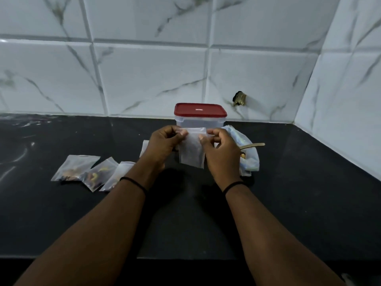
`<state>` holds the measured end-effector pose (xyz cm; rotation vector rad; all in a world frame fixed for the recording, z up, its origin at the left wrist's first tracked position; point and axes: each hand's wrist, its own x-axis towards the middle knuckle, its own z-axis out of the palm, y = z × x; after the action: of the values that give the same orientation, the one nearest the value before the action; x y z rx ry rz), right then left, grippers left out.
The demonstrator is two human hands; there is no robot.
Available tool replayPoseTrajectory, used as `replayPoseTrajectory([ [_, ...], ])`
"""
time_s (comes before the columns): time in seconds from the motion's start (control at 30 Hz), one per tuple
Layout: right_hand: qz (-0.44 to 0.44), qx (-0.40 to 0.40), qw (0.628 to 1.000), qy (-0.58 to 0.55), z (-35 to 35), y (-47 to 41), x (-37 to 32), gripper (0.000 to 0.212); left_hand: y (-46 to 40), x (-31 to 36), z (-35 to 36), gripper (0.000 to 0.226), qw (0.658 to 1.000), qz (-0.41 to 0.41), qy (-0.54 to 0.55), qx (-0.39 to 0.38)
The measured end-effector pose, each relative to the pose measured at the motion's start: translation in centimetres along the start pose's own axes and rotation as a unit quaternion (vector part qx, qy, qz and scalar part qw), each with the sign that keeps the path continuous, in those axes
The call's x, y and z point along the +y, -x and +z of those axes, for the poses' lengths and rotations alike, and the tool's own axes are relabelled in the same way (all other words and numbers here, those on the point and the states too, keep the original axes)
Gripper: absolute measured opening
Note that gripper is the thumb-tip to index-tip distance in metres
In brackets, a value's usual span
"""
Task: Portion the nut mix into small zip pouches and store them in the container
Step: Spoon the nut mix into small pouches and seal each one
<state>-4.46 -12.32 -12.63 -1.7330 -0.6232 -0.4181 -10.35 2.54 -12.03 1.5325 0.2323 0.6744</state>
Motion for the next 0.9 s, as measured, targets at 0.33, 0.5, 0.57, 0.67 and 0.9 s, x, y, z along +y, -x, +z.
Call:
replayPoseTrajectory([
  [0.33,-0.114,0.009,0.992,0.043,1.3,0.4,-0.3,0.007,1.0,0.4,2.7,0.038,0.990,0.010,-0.069,0.121],
  [0.5,-0.053,-0.056,0.997,0.009,1.3,0.6,-0.4,0.020,1.4,0.3,2.6,0.022,0.996,0.001,-0.048,0.072],
  [0.57,-0.030,-0.070,0.997,-0.003,1.1,0.6,-0.5,0.025,1.6,0.1,2.3,0.019,0.995,0.022,-0.074,0.066],
  [0.67,-0.009,-0.056,0.998,0.002,1.1,0.7,-0.7,0.025,1.7,0.1,2.2,0.014,0.991,0.054,-0.107,0.057],
  [0.9,-0.042,-0.003,0.990,0.136,0.4,0.5,-0.8,0.015,1.8,0.2,2.3,0.018,0.953,0.112,-0.276,0.054],
])
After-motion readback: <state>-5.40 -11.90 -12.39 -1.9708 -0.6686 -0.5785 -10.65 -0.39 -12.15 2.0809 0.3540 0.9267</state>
